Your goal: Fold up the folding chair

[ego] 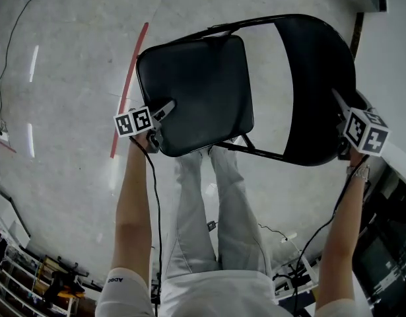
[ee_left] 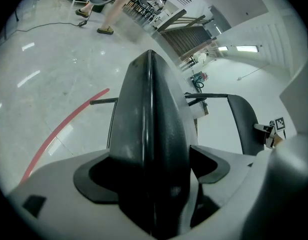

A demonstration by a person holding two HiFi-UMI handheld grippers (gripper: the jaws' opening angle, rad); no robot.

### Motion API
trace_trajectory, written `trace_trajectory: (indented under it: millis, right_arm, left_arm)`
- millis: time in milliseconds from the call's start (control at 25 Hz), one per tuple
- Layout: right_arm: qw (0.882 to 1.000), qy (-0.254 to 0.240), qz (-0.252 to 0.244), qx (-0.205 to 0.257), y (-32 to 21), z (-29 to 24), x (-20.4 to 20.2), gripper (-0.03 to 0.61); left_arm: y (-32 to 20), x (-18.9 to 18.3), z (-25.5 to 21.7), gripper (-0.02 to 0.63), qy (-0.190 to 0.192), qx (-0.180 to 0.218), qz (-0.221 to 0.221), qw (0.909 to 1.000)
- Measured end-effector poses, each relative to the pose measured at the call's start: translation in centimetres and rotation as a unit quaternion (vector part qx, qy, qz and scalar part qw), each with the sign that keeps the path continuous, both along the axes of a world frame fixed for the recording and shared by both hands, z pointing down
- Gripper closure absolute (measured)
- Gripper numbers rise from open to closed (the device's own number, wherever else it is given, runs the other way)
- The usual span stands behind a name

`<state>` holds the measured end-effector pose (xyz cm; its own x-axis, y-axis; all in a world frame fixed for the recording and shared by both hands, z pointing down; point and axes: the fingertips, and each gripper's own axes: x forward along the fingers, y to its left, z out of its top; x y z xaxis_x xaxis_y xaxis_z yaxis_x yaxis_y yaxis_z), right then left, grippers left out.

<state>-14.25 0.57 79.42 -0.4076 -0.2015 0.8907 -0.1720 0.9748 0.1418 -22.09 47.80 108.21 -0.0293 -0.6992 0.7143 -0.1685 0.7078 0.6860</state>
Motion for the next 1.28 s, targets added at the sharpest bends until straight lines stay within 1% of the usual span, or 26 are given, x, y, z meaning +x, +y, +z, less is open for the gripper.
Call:
trace_trajectory:
  millis: [160,280,440,600,680,880,960,1080,1280]
  right_arm:
    - [1.0,-0.007,0.0,-0.023,-2.2,1.4,0.2,0.324]
    - [0.999,-0.012,0.002,-0.042,-5.4,1.8,1.1,0.324]
    - [0.998,-0.011,0.012,-0.064,-8.3,3.2,1.7,0.324]
    - [0.997,-0.013,0.026,-0.078,-12.8,2.8,3.3,0.324]
    - [0.996,-0.015,0.028,-0.083,-13.8,2.7,3.7,0.324]
    - [0.996,-0.014,0.027,-0.08,-15.2,2.8,3.5,0.324]
    - [0.997,-0.013,0.028,-0.072,-16.2,1.6,4.1,0.324]
    - [0.998,-0.014,0.03,-0.058,-17.8,-0.5,5.5,0.324]
    - [0.998,-0.014,0.035,-0.049,-19.0,-3.1,6.6,0.324]
  left_arm:
    - [-0.8,0.1,-1.0,0.158,0.001,-0.024,0.001,0.9997]
    - [-3.2,0.7,-2.3,0.158,-0.003,-0.041,0.003,0.9992]
    - [-4.9,1.1,-3.5,0.158,-0.013,-0.066,0.001,0.9978]
    - [-9.1,2.3,-5.6,0.16,-0.024,-0.09,0.004,0.9956]
    - [-10.2,2.5,-6.3,0.16,-0.028,-0.102,0.007,0.9943]
    - [-12.2,2.7,-7.2,0.162,-0.037,-0.125,0.008,0.9914]
    - [-13.9,3.3,-8.6,0.182,-0.038,-0.121,0.008,0.9919]
    - [-16.9,4.5,-11.3,0.231,-0.042,-0.111,0.009,0.9929]
    - [-20.3,5.8,-14.2,0.262,-0.053,-0.119,0.015,0.9913]
